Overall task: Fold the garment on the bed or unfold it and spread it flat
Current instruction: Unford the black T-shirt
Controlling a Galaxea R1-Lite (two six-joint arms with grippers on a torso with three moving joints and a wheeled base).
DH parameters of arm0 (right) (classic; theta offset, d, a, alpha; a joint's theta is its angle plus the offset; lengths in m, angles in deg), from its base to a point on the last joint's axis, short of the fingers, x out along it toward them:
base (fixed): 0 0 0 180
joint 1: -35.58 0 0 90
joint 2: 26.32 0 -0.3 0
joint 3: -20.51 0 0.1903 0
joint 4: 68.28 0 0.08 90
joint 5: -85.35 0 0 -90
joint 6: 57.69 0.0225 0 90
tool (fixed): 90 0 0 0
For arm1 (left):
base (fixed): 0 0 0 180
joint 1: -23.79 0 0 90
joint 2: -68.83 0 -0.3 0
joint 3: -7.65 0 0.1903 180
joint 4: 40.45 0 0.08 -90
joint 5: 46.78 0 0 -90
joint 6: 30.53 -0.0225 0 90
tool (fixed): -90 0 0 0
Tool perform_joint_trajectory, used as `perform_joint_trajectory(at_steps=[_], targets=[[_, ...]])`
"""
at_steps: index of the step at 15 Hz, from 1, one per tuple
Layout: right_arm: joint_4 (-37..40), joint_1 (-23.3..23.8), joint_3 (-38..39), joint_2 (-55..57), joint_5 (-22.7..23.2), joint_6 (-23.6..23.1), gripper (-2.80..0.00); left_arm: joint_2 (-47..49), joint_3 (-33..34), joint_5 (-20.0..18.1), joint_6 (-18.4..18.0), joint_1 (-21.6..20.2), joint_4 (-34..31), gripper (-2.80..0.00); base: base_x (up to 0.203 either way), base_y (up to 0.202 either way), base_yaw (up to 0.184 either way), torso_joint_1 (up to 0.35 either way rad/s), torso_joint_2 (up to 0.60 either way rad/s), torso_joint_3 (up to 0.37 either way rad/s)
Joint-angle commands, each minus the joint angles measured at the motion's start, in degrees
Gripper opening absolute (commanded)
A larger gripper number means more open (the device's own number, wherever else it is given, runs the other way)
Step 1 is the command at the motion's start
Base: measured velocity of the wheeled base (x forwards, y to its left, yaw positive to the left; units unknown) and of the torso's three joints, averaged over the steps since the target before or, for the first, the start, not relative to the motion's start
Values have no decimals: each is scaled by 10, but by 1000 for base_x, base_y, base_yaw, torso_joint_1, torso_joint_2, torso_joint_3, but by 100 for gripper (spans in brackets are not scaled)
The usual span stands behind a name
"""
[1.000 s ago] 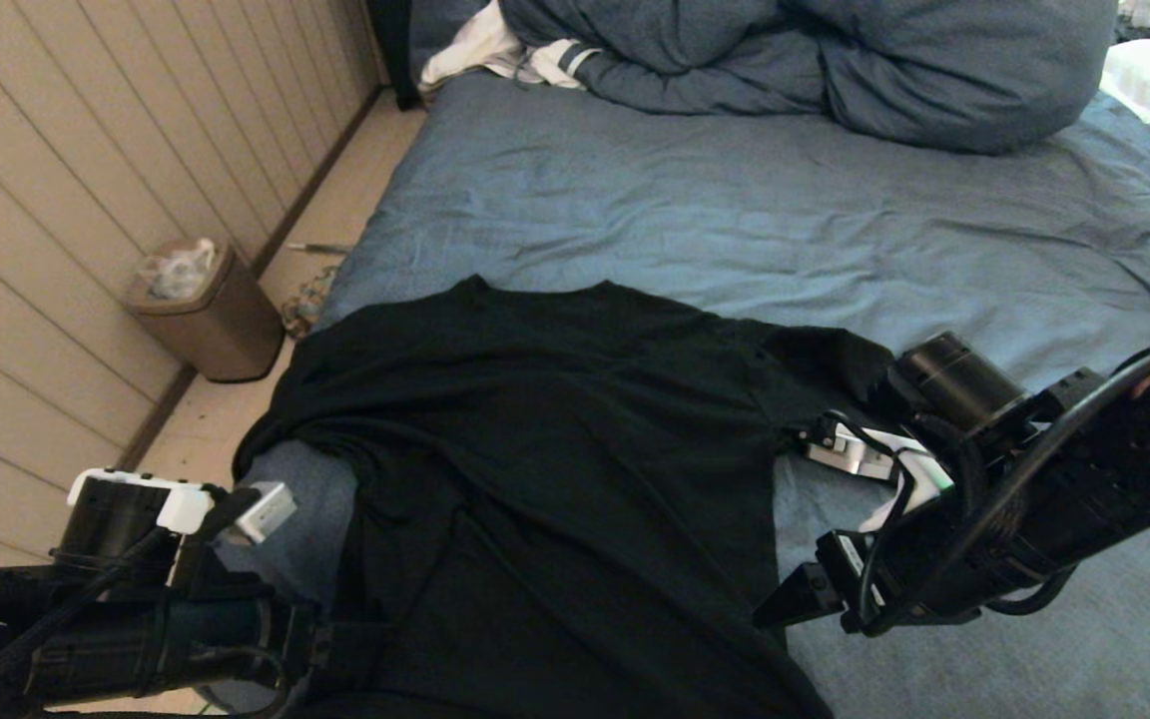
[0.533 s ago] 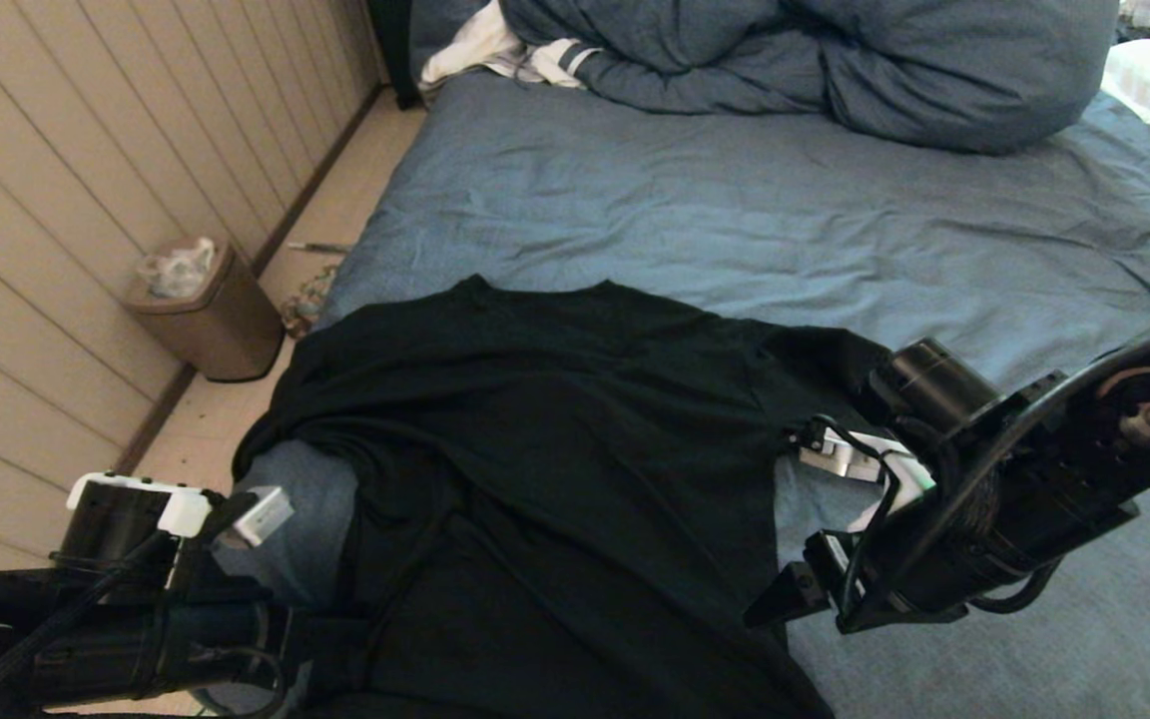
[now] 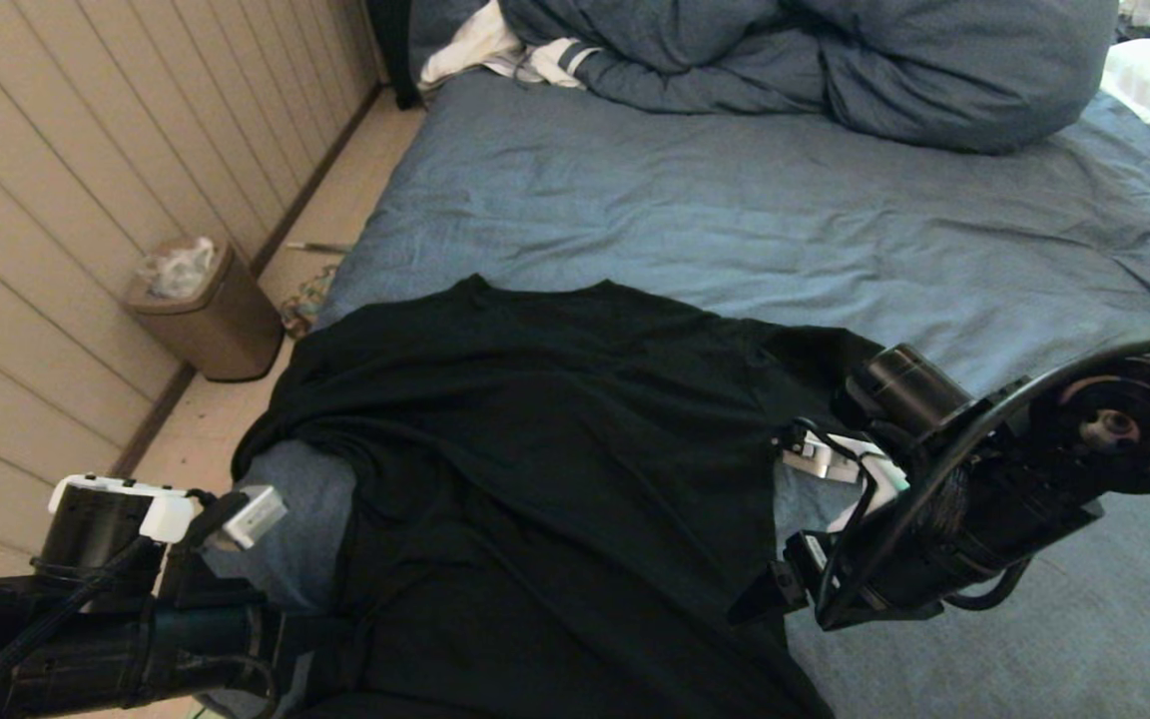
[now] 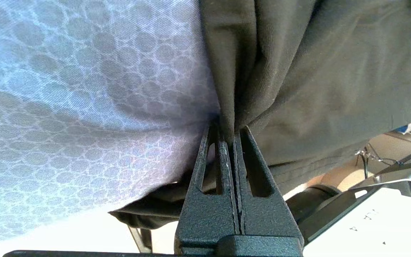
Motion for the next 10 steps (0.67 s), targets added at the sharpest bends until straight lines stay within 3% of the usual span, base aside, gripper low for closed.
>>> perform_joint_trajectory(at_steps=[1, 6, 9, 10], targets=[[0, -1, 0, 10, 1, 1, 0, -10, 1, -1, 0, 0, 0, -280, 0, 0, 0, 0, 0, 0], [-42, -5, 0, 45, 1, 7, 0, -14, 0, 0, 6, 0, 1, -280, 0, 0, 0, 0, 0, 0], [-124, -10, -1, 57, 1, 52, 0, -16, 1, 1, 7, 0, -1, -280, 0, 0, 0, 0, 0, 0], [-127, -12, -2, 58, 1, 54, -280, -17, 1, 2, 7, 0, -1, -280, 0, 0, 0, 0, 0, 0]])
